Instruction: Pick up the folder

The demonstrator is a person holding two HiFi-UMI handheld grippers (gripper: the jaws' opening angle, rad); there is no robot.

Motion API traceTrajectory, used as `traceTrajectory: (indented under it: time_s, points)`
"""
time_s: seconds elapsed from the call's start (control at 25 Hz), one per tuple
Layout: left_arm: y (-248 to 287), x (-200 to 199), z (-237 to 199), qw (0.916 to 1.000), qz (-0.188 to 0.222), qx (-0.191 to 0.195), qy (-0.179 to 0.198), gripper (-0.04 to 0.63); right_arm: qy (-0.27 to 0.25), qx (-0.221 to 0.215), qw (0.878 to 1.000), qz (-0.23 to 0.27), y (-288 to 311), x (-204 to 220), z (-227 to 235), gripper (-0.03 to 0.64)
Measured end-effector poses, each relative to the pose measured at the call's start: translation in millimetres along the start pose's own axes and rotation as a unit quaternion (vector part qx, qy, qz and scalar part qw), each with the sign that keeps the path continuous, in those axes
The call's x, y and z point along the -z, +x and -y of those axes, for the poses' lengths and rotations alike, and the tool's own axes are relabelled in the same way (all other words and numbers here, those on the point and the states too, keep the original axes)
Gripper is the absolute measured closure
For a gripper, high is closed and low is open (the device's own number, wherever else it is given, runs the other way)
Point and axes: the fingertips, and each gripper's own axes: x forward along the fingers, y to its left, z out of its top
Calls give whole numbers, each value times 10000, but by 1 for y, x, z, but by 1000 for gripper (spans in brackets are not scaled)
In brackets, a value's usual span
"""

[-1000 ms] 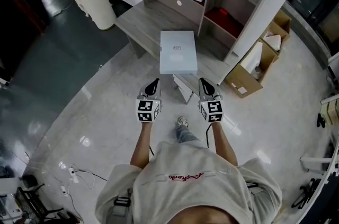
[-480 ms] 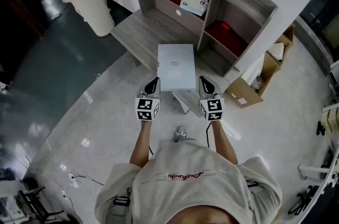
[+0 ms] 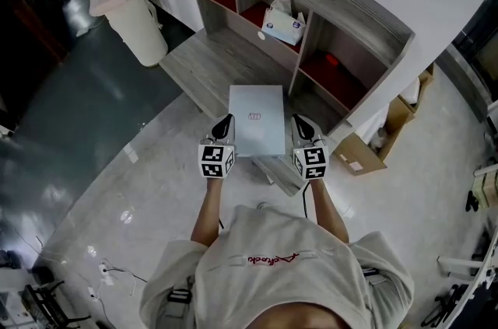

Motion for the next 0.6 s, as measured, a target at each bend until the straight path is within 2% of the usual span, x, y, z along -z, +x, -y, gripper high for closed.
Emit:
traceTrajectory:
  time_s: [0.28,0.6]
  points:
    - [32,1,-5,10000,-56,-40,-15,595,61,-61,9999,-65,26,8,21,611]
    - [26,19,-12,9996,-244,-137,-99,595,176,-177,9993,-262,31,26,12,611]
